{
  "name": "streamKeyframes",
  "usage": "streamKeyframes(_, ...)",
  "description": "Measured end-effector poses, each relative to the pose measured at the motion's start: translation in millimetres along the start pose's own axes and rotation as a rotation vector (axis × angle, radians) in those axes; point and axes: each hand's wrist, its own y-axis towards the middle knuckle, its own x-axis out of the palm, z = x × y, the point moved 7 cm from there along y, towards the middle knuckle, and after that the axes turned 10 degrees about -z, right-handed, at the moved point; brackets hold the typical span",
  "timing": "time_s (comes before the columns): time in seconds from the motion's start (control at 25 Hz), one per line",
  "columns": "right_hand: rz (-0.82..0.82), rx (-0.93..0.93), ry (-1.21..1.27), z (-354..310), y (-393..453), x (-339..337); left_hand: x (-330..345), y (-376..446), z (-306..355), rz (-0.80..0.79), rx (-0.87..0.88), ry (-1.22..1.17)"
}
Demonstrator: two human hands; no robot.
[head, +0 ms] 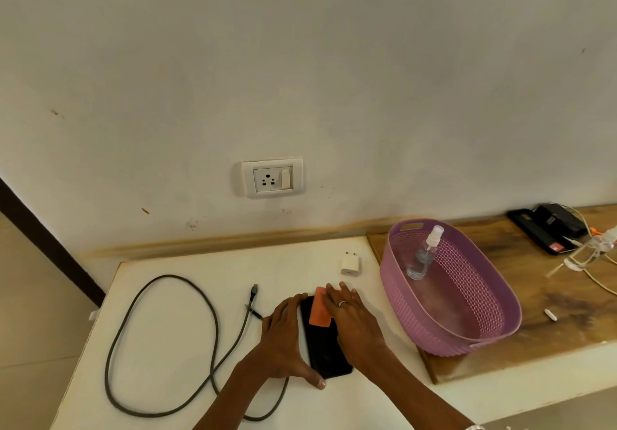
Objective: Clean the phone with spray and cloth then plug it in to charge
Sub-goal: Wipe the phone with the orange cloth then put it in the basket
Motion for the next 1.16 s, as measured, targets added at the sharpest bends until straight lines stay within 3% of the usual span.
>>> streamKeyframes(0.08,-0.02,-0.107,-0.101,-14,-12,6,-1,0,2,-0.001,0.013,0.005)
streamKeyframes(0.16,0.059,-0.166,-0.057,-24,-19,0,-2,-2,5,0.005,0.035,0.01)
streamKeyframes(0.28,0.005,-0.366,-0.053,-40,-29,11,-4,-2,8,0.014,0.035,0.0)
streamKeyframes(0.36,-0.143,-0.349,-0.08,-34,-25,22,-3,-3,8,0.009,0.024,0.002)
streamKeyframes(0.52,-0.078,-0.333,-0.147,-19,-20,14,-2,-2,5,-0.02,0.011,0.034)
streamKeyframes(0.68,-0.019,-0.292,0.037,-1,-20,0,-1,-1,2,-0.021,-0.007,0.048)
streamKeyframes(0.76,0.098,-0.218,-0.002,7,-19,-9,-2,-1,0,-0.007,-0.017,0.046)
streamKeyframes(0.84,0.07,-0.12,0.008,9,-26,-6,-2,0,0,-0.004,-0.023,0.049)
streamKeyframes(0.96,0.115,-0.217,-0.026,-11,-32,-18,-2,0,1,0.005,-0.019,0.046)
streamKeyframes(1.08,0.011,-0.264,0.087,-18,-38,-4,-1,0,1,-0.004,-0.015,0.046)
streamKeyframes(1.16,-0.166,-0.216,0.016,-21,-35,16,-1,0,3,-0.01,-0.012,0.036)
